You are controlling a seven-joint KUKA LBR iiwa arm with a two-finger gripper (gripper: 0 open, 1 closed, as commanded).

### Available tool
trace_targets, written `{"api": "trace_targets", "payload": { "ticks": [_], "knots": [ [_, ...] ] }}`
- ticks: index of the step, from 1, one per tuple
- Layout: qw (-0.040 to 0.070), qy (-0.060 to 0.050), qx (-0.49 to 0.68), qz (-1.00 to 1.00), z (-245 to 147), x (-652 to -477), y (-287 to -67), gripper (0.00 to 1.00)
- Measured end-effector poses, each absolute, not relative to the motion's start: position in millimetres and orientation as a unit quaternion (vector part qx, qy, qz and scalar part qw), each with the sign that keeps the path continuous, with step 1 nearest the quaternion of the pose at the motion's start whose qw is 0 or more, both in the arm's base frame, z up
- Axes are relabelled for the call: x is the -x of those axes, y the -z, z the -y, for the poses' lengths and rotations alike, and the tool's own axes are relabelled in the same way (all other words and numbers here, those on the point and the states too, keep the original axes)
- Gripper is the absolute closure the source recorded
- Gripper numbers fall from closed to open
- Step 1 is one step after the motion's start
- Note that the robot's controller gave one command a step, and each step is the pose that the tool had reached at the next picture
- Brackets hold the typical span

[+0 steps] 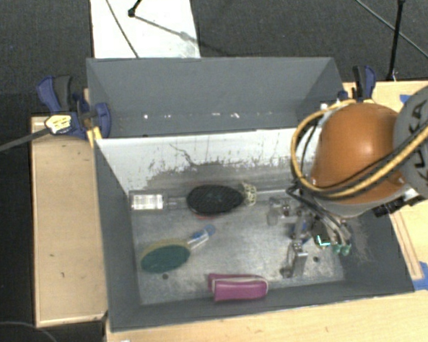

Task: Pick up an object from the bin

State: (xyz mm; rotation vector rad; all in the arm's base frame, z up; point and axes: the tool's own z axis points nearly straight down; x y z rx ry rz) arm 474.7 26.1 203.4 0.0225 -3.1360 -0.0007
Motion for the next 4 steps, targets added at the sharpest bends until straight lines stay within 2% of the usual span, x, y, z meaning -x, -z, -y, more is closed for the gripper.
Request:
{"api": "trace_targets", "payload": {
  "ticks": [1,2,3,4],
  "knots": [
    [0.000,0.000,-0.013,1.000,-13,-479.6,-202,0.00],
    [0.002,-0.001,-0.017,1.000,80,-506.3,-118,0.00],
    [-0.003,0.000,-0.012,1.000,98,-551.2,-70,0.00],
    [-0.002,0.000,-0.011,1.000,97,-549.8,-73,1.00]
  ]
}}
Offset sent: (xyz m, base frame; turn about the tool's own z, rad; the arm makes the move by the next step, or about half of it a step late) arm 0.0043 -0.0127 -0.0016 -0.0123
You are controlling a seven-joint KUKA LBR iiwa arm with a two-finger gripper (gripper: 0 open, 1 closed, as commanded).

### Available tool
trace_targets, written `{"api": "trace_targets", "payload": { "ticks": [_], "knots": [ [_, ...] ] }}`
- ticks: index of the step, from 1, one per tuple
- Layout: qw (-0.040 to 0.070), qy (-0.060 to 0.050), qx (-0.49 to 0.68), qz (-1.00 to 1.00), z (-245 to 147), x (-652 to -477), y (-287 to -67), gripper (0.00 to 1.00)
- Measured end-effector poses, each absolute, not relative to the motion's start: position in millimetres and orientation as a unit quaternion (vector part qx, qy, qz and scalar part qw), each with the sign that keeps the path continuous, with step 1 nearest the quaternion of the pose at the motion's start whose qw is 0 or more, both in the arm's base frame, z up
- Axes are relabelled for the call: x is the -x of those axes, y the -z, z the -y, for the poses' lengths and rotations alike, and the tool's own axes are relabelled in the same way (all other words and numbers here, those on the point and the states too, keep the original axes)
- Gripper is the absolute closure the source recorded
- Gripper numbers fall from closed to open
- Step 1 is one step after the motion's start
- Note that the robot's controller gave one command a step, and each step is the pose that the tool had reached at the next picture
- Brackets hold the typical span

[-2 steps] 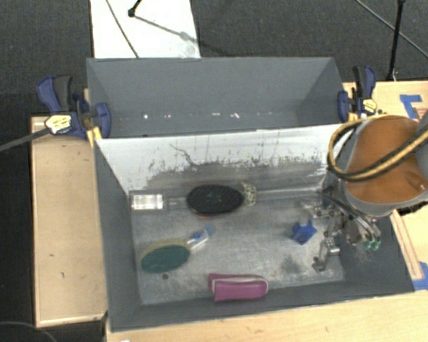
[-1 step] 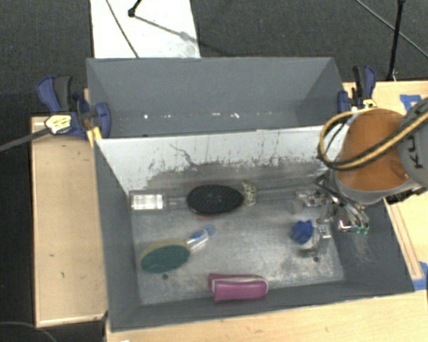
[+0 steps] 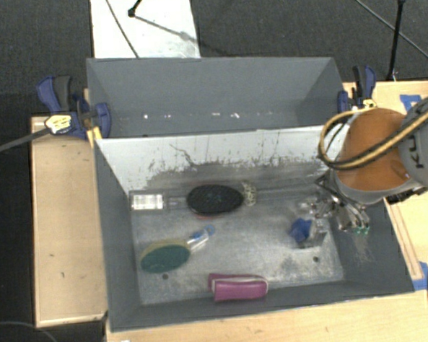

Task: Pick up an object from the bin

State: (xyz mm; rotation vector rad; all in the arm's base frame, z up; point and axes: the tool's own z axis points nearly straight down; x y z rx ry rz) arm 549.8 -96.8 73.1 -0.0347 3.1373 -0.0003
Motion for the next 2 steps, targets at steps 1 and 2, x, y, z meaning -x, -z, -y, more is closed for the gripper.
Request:
{"api": "trace_targets", "payload": {
  "ticks": [1,2],
  "knots": [
    [0.005,0.001,0.026,-1.000,86,-517.8,-194,1.00],
    [0.005,0.001,0.060,-0.998,100,-532.9,-243,1.00]
  ]
}}
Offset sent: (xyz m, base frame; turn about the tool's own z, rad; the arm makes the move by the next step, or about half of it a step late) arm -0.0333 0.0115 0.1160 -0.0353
